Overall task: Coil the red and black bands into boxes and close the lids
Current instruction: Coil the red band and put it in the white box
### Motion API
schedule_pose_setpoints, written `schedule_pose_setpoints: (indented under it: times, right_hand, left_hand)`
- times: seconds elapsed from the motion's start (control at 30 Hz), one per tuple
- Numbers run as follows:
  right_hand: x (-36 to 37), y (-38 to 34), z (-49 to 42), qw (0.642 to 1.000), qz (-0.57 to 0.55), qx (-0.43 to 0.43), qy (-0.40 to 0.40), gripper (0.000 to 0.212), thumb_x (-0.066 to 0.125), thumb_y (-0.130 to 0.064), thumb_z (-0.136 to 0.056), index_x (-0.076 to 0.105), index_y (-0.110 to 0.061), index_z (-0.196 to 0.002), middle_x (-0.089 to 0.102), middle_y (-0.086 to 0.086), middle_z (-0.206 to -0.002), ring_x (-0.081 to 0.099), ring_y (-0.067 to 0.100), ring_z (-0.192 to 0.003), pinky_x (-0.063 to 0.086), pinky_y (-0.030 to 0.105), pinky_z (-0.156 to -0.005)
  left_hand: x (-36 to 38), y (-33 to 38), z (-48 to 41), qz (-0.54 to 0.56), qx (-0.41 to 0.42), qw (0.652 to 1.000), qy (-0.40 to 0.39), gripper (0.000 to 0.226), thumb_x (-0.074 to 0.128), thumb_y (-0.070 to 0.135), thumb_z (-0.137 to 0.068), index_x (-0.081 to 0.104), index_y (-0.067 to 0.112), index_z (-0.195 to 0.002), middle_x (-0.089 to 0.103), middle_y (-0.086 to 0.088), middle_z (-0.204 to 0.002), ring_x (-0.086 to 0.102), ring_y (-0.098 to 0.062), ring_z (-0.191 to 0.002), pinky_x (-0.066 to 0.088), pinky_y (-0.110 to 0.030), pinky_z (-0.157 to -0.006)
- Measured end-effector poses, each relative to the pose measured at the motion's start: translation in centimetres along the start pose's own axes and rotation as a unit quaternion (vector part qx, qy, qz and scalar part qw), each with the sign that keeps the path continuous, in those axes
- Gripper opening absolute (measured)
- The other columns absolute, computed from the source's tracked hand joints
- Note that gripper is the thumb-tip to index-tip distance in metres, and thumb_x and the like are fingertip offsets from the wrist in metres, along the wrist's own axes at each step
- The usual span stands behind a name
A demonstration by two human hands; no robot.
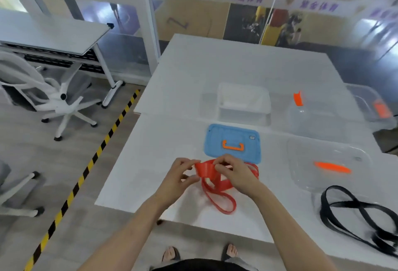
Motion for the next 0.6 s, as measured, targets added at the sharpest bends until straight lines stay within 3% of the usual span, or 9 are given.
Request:
schedule_pose_setpoints:
  times: [0.13,0.3,0.43,0.6]
  right_hand:
    - [-1.4,-3.3,0.4,1.0,-0.016,0.015,0.014,0.018,0.064,-0.015,-0.102,0.07,-0.025,-0.088,0.064,-0.021,-0.072,0.055,-0.008,-0.066,0.043,0.007,-0.069]
    - [-3.3,-6.0,1.2,0.998,-0.037,0.013,0.054,0.014,0.064,-0.02,-0.102,0.073,-0.025,-0.093,0.068,-0.027,-0.077,0.059,-0.01,-0.074,0.044,0.006,-0.075]
    - [-5.6,-7.2,1.7,0.987,-0.107,-0.011,0.121,0.007,0.071,-0.012,-0.096,0.075,-0.017,-0.094,0.074,-0.013,-0.084,0.067,0.001,-0.081,0.052,0.02,-0.082]
    - [-8.4,-7.0,2.7,0.971,-0.151,-0.042,0.178,0.012,0.07,-0.001,-0.094,0.071,-0.013,-0.097,0.075,-0.006,-0.088,0.07,0.008,-0.084,0.054,0.019,-0.081]
  left_hand:
    - [-1.5,3.7,-1.8,-0.024,0.069,0.997,-0.039,0.052,0.084,0.029,-0.087,0.064,0.034,-0.134,0.059,0.019,-0.13,0.06,-0.005,-0.121,0.053,-0.022,-0.097]
    - [-2.3,7.8,-2.9,0.024,0.097,0.994,-0.051,0.049,0.082,0.02,-0.089,0.065,0.033,-0.134,0.067,0.015,-0.125,0.064,-0.007,-0.12,0.056,-0.025,-0.1]
    - [-3.0,11.4,-4.0,0.066,0.114,0.991,-0.033,0.044,0.082,0.007,-0.085,0.073,0.028,-0.123,0.069,0.007,-0.116,0.067,-0.008,-0.113,0.058,-0.026,-0.093]
    - [-2.5,16.3,-5.7,0.04,0.154,0.987,-0.002,0.039,0.082,0.015,-0.086,0.071,0.03,-0.12,0.069,0.011,-0.119,0.067,-0.003,-0.11,0.052,-0.025,-0.102]
Point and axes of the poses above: each hand's wrist, its own z-axis away from the middle knuckle, its own x-axis out of the palm, y = z × x, the point moved 5 cm from there along -z, towards the middle knuckle
